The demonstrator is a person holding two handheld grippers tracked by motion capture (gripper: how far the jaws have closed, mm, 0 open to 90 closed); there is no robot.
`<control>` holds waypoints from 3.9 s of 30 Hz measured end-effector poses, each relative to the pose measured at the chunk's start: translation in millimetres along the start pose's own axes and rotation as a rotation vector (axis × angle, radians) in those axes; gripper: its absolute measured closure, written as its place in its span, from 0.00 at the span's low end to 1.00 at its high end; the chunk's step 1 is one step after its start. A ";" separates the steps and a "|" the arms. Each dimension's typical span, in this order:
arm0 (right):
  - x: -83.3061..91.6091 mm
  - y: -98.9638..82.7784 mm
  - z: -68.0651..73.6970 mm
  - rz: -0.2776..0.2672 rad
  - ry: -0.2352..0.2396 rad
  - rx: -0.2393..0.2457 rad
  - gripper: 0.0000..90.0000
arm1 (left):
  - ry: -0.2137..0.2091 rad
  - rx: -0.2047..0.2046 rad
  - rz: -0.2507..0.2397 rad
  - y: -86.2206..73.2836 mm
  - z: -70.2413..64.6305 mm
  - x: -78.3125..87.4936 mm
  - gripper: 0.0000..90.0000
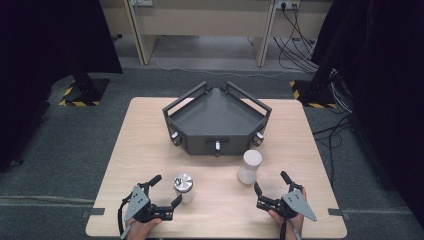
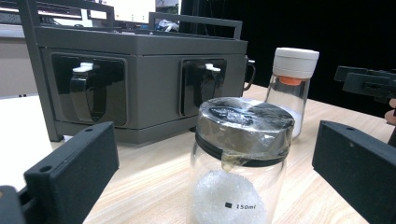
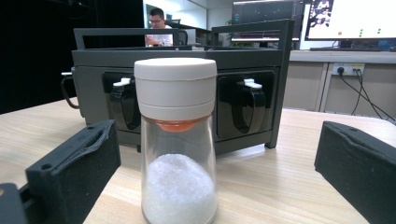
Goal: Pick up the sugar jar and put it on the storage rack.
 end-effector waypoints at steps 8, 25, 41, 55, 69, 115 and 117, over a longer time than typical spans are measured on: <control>-0.1 -0.3 0.0 0.000 -0.003 -0.005 0.01 | -0.005 0.001 0.005 -0.2 -0.7 -0.9 0.00; 0.3 -0.6 0.0 -0.004 -0.009 -0.014 0.01 | -0.003 0.002 0.006 -0.1 -0.2 -0.9 0.00; 0.4 -0.9 -0.3 -0.004 -0.012 -0.021 0.01 | -0.014 -0.001 0.021 -0.7 -1.3 -3.9 0.00; 0.3 -1.1 0.1 -0.003 -0.013 -0.022 0.01 | -0.035 -0.017 0.033 -1.2 -8.0 -9.0 0.00; -0.3 -1.7 1.0 -0.005 -0.013 -0.025 0.01 | -0.031 -0.027 0.060 -0.5 -13.5 -17.1 0.00; -2.1 -3.0 -0.1 -0.005 -0.016 -0.046 0.01 | 0.002 -0.140 0.230 8.1 -20.2 -49.6 0.33; -2.2 -3.0 0.0 -0.005 -0.016 -0.046 0.01 | -0.001 -0.129 0.227 7.9 -19.3 -49.6 0.33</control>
Point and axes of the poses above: each handheld gripper's, and its own axes: x roughly backward along the jaws, y roughly out of its top, z roughly to its left, the point moved 8 cm from there along -x, roughly forward along the jaws, and after that the axes turned 2 degrees about -x, right-handed, at the moved point
